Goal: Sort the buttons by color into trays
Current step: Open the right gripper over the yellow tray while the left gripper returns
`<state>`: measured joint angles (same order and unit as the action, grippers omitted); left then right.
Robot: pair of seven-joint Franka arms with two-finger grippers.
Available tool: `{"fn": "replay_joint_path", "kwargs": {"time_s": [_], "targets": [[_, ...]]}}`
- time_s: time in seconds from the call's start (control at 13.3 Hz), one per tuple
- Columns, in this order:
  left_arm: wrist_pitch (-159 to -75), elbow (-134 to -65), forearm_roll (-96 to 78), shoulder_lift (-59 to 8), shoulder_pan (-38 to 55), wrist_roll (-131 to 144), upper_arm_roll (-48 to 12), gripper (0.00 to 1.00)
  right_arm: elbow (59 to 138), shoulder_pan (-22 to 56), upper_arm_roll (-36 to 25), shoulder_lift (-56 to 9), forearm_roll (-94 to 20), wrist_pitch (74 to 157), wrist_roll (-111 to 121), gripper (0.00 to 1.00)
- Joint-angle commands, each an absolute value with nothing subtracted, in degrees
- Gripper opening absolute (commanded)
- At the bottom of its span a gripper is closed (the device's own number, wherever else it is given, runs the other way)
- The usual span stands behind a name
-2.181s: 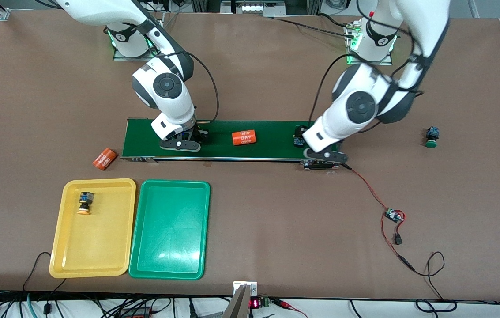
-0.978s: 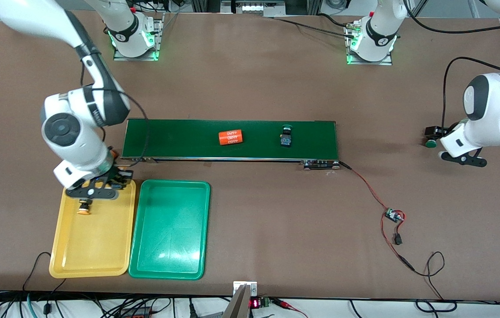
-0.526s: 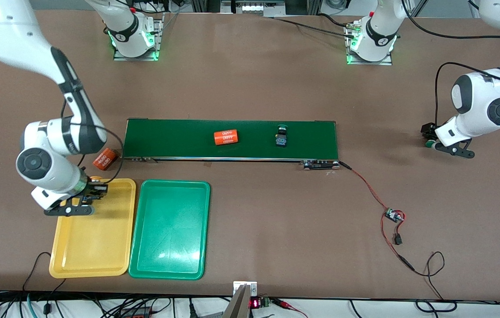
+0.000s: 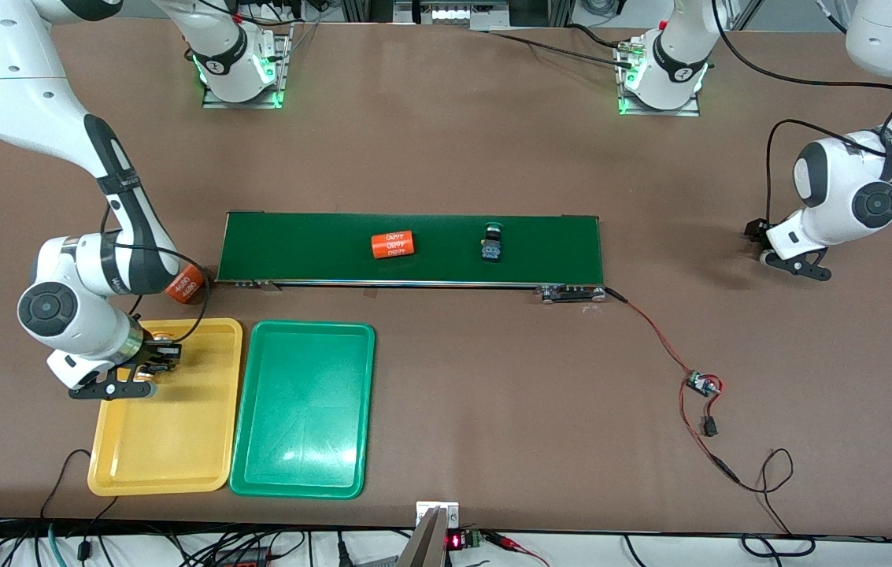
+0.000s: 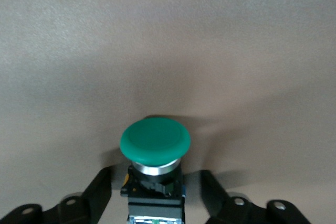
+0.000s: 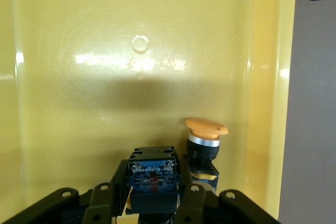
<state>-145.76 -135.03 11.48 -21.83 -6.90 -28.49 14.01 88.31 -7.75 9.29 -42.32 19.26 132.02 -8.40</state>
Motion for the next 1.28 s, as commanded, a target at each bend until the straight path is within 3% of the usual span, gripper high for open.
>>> {"fn": "replay_joint_path", "kwargs": {"time_s": [0.0, 0.15, 0.23, 0.3, 0.45, 0.68, 0.9, 1.2], "targets": [[-142.66, -135.35, 11.95, -20.4, -6.94, -29.18, 14.15, 0.34, 86.4, -7.56, 9.67, -43.59, 18.46, 132.1, -9.57, 0.13], [-136.88, -134.13, 11.87, -17.85, -6.33, -28.92, 13.98, 0.25, 86.4, -7.03, 9.76, -43.68, 18.46, 132.19, -9.84, 0.15], [-132.41, -132.03, 11.08, -16.71, -6.07, -28.92, 13.37, 0.25, 86.4, -7.03, 9.76, -43.94, 18.46, 132.19, -9.93, 0.26], [-125.75, -128.44, 8.2, -15.57, -5.54, -28.92, 11.45, 0.24, 86.4, -7.03, 9.76, -44.12, 18.11, 132.19, -10.11, 0.67], [-113.52, -119.75, 4.67, -15.38, -5.54, -28.57, 6.26, 0.24, 86.48, -6.94, 9.76, -43.95, 18.11, 132.1, -9.23, 1.0], [-110.92, -113.13, 3.08, -15.47, -4.31, -21.31, -3.65, 0.24, 87.27, -5.81, 9.84, -41.85, 17.93, 131.58, -9.49, 1.0], [-111.79, -112.68, 2.99, -16.43, -3.52, -4.11, -15.7, 0.24, 93.94, -5.19, 10.11, -34.83, 15.66, 131.4, -10.37, 1.0], [-117.06, -112.68, -1.23, -19.33, -1.33, 11.92, -24.86, 0.24, 105.08, -5.1, 14.57, -23.41, 13.8, 129.29, -15.53, 1.0]]}}
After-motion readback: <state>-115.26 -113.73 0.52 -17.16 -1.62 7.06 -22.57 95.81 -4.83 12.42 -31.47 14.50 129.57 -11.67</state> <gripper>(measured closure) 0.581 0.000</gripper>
